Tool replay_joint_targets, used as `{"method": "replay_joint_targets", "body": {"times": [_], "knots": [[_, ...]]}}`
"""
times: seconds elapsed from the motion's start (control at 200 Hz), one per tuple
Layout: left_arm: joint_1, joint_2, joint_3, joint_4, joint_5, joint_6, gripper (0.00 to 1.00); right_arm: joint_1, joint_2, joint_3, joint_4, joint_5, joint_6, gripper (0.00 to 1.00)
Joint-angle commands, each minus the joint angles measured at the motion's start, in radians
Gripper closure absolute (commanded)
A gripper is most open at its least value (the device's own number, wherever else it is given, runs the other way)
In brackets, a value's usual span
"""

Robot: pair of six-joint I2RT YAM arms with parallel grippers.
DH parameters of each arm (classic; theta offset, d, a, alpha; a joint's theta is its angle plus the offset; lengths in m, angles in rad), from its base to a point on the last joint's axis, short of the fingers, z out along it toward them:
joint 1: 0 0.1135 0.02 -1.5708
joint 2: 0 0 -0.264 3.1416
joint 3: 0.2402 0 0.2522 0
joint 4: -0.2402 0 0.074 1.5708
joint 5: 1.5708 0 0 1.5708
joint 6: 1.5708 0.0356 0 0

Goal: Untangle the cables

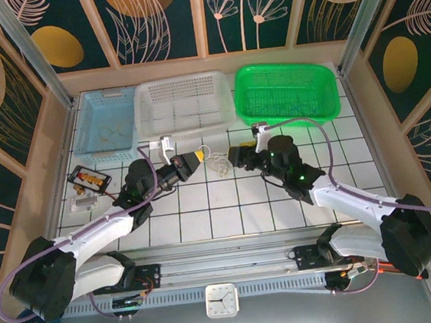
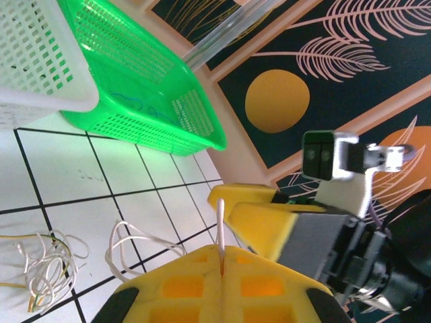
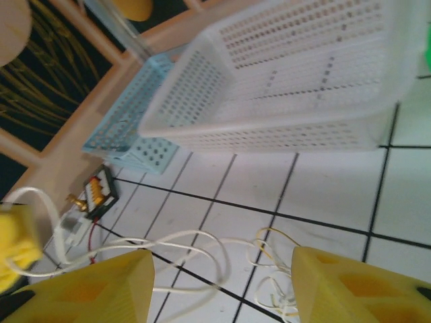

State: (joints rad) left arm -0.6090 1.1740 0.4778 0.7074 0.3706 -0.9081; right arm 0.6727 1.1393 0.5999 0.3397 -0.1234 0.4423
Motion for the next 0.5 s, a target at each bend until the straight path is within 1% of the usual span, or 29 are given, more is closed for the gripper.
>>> {"method": "replay_joint_targets", "body": {"times": [0.0, 0.315, 0.495], "knots": [[-0.006, 0.008, 0.012, 0.061, 0.025, 0.024, 1.0, -0.007, -0.026, 0.056, -0.014, -0.066, -0.056, 0.41], [-0.007, 0.028, 0.04, 0.084, 0.054, 0.012, 1.0, -0.01, -0.005, 0.141, -0.025, -0.174, -0.104, 0.39], [-0.006, 0.032, 0.045, 0.102, 0.066, 0.0, 1.0, -0.01, 0.032, 0.157, -0.008, -0.198, -0.1, 0.38]]}}
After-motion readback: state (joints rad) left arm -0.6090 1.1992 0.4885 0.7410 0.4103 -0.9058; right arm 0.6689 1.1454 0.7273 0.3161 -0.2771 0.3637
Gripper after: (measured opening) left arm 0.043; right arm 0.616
